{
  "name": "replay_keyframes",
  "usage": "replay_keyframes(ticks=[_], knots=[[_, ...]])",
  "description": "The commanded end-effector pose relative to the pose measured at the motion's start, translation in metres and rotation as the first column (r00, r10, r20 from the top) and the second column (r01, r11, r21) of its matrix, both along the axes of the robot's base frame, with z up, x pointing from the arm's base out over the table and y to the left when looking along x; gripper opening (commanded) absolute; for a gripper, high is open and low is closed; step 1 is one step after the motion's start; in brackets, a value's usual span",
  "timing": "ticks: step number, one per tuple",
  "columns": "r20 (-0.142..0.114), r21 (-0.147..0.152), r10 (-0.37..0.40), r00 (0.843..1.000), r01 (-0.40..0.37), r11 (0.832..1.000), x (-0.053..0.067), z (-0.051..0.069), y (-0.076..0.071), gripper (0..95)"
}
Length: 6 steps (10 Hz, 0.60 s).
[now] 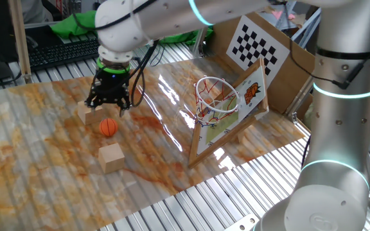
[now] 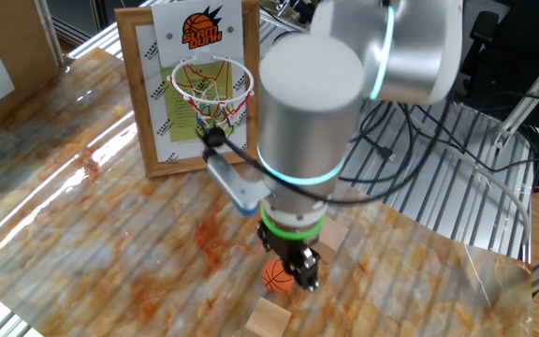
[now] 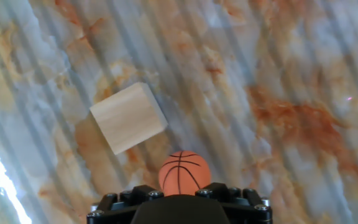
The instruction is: Grab a basketball, release it and shoot it into the basket
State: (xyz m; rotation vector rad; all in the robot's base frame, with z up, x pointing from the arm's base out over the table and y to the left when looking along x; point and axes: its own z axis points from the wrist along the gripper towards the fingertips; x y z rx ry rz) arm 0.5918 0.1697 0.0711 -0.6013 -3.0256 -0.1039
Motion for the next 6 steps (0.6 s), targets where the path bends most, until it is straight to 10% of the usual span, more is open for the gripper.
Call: replay_keyframes(ticks=[1,6], knots=[[0.006,-0.002,0.006,1.0,-0.006,1.0,0.001,-0.008,0.005,76.0],[0.007,-0.033,0.092,0.996,-0.092,0.995,0.008,-0.025,0.004,76.0]])
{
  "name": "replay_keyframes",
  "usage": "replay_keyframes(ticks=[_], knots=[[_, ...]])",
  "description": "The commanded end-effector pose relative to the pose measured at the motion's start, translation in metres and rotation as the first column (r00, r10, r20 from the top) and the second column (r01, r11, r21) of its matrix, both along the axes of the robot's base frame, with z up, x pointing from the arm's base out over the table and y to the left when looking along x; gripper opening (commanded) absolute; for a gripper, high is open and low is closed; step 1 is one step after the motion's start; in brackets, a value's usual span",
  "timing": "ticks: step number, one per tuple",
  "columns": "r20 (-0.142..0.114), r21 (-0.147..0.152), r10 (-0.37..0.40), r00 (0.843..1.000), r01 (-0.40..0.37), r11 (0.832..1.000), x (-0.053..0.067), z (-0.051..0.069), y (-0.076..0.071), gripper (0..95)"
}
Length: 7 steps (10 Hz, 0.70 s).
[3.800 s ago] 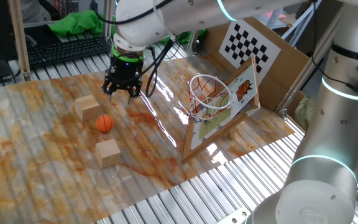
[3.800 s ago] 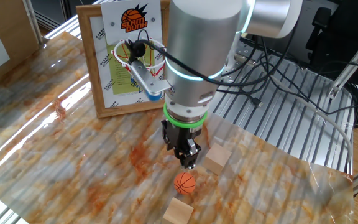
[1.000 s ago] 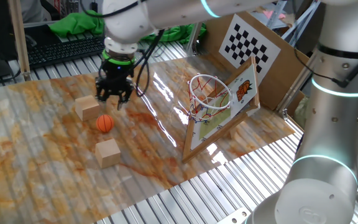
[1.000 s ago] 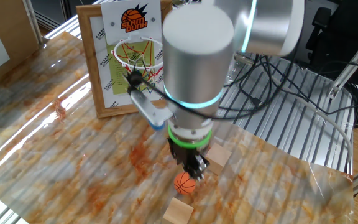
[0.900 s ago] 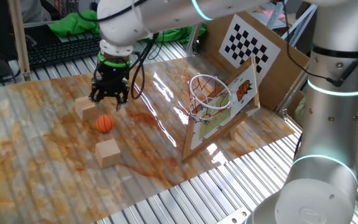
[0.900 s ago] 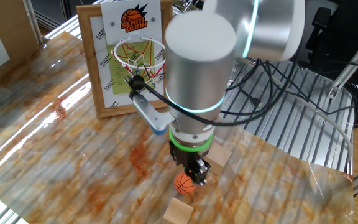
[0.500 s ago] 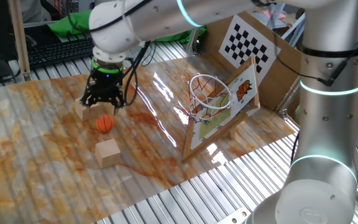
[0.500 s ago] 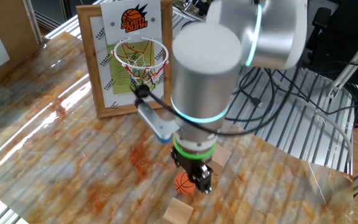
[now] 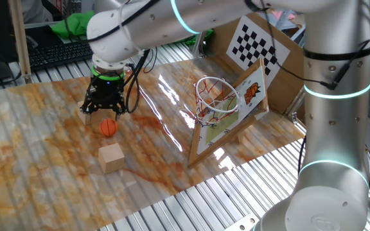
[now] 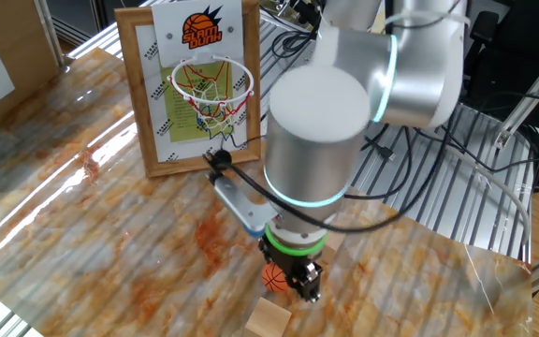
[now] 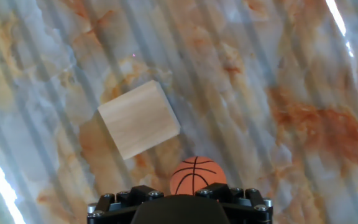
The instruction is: Grab a basketball, release it and shoot it into the basket
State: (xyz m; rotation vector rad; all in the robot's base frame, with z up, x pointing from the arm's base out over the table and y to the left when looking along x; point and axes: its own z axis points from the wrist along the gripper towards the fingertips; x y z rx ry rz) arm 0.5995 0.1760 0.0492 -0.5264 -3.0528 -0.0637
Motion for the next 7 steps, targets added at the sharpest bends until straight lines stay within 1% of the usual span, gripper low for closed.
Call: replay_keyframes(ticks=[1,2,4,7], knots=[[-0.003,-0.005,0.049,0.999,-0.049,0.999,0.002,-0.006,-0.005,76.0],[-0.003,-0.002,0.056,0.998,-0.056,0.998,0.002,-0.007,-0.008,76.0],[-0.004,0.009,0.07,0.998,-0.07,0.998,0.002,-0.014,-0.018,76.0],[-0.005,0.009,0.059,0.998,-0.059,0.998,-0.007,-0.023,-0.021,76.0]])
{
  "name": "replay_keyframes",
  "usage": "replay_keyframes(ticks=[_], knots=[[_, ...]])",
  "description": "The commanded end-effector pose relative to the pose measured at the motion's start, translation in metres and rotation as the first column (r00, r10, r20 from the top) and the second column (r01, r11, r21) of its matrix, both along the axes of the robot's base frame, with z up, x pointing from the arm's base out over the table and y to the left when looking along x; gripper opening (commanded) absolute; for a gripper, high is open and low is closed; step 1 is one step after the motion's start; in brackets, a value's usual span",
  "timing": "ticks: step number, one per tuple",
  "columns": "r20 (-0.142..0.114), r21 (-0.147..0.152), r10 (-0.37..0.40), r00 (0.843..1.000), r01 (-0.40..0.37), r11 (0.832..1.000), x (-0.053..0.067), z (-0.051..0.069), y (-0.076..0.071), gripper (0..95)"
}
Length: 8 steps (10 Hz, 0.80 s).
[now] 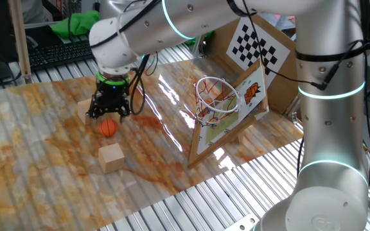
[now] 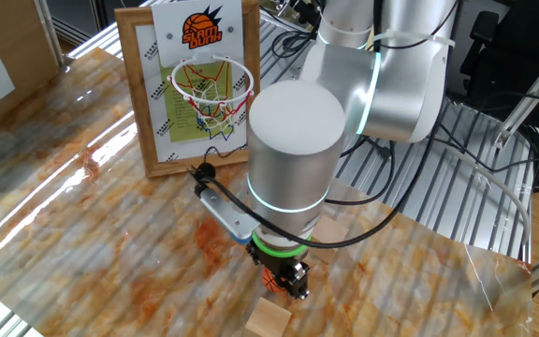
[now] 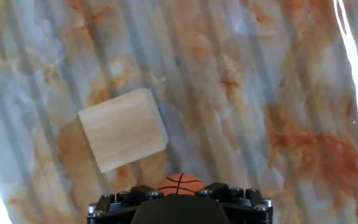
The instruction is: Grab a basketball, release it and shoot it into the basket
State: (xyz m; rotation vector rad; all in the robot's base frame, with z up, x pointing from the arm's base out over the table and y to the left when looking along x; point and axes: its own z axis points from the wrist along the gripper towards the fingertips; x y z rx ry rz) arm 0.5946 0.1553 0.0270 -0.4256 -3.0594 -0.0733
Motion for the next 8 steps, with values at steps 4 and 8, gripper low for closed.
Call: replay_keyframes(ticks=[4,8], knots=[[0.002,0.005,-0.008,1.0,0.008,1.0,-0.0115,-0.0057,0.0026,76.0],[0.014,0.002,0.033,0.999,-0.033,0.999,-0.0109,-0.0074,0.0032,0.0]])
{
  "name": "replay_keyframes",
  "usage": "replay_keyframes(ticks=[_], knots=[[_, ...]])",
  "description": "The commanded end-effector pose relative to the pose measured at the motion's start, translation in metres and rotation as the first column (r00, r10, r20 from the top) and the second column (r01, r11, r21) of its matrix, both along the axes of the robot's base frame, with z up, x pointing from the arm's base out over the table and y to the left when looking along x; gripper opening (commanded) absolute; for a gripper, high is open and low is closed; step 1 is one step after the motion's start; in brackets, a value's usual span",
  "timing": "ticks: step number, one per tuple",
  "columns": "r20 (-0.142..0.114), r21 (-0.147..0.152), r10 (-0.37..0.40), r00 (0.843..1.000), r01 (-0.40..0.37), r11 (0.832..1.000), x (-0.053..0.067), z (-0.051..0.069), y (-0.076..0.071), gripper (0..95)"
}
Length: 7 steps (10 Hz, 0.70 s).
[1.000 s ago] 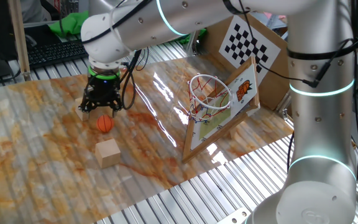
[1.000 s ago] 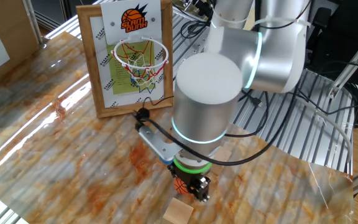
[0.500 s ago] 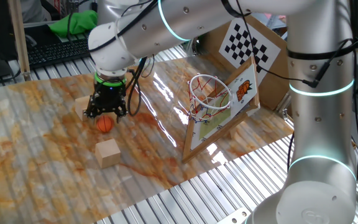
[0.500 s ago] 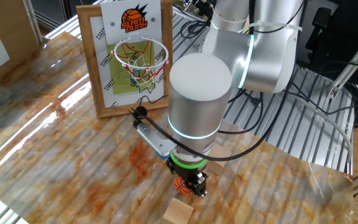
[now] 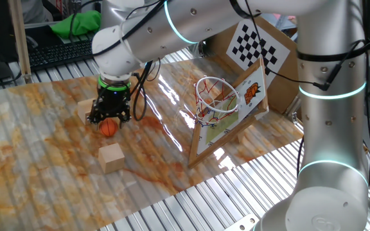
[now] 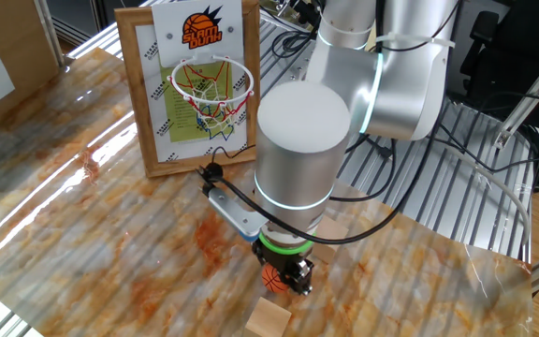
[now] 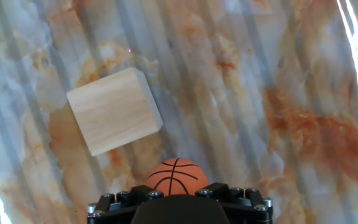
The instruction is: Grab a basketball, release it and shoot it into the basket
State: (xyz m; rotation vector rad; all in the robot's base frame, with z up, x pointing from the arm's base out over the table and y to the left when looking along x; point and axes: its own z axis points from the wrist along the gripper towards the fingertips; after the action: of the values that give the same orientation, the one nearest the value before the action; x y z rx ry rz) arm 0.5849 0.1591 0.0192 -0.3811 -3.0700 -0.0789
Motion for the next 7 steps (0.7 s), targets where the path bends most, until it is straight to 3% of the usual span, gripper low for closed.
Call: replay_keyframes(ticks=[1,5,7], knots=[[0.008,-0.002,0.005,1.0,-0.005,1.0,-0.001,0.0,0.0,0.0],[0.006,-0.003,0.01,1.0,-0.01,1.0,-0.001,0.001,-0.001,0.0],[0.006,-0.005,0.017,1.0,-0.017,1.0,-0.003,0.012,-0.005,0.0]])
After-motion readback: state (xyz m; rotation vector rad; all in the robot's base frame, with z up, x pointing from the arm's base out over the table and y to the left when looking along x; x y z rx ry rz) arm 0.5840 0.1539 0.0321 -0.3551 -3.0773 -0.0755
